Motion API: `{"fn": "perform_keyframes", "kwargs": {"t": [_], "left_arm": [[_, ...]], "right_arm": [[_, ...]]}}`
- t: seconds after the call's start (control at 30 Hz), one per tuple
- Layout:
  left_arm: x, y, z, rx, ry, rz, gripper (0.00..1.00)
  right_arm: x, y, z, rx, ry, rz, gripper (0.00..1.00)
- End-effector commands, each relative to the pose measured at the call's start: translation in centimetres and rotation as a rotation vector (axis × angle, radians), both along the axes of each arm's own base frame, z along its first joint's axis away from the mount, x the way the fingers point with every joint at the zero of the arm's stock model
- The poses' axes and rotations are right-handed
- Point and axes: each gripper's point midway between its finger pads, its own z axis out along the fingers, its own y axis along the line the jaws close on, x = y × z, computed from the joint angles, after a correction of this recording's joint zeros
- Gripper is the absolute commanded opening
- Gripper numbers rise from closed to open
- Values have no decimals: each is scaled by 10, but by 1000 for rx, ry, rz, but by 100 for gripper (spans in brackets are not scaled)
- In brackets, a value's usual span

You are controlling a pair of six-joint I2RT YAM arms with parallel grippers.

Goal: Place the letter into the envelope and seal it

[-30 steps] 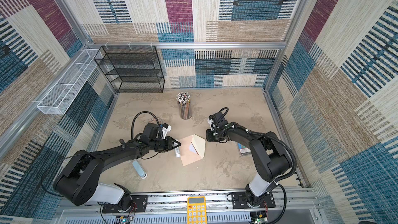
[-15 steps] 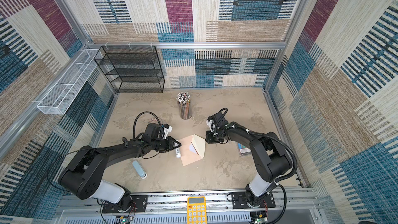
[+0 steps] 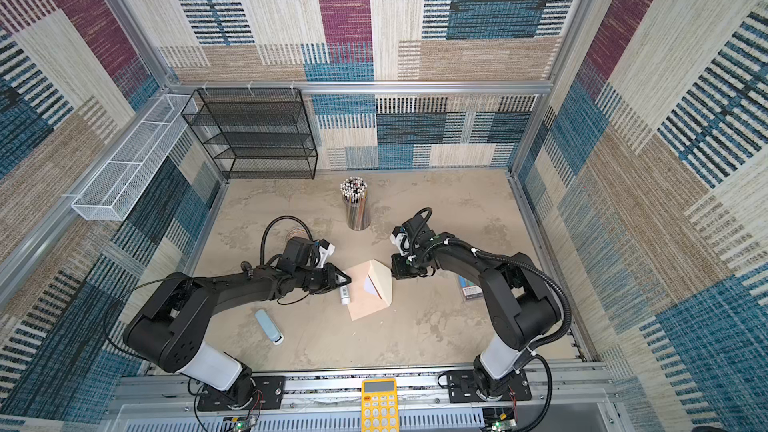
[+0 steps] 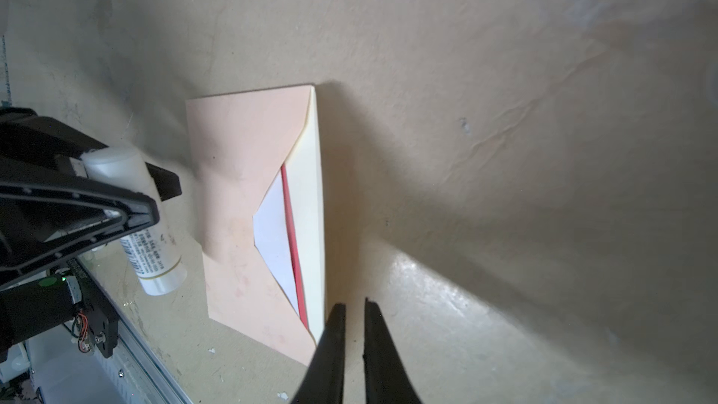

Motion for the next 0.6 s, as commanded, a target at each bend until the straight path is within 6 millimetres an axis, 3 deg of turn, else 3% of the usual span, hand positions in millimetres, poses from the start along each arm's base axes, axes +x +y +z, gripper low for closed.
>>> {"fn": "perform_keyframes", "kwargs": {"t": [0.0, 0.57], "left_arm": [[2, -3, 3, -11, -26, -26, 0], [-5, 0, -4, 4, 5, -36, 0]], "right_arm": [[-3, 8, 1, -11, 3, 31, 14], [-6, 28, 4, -47, -1, 72, 13]]}}
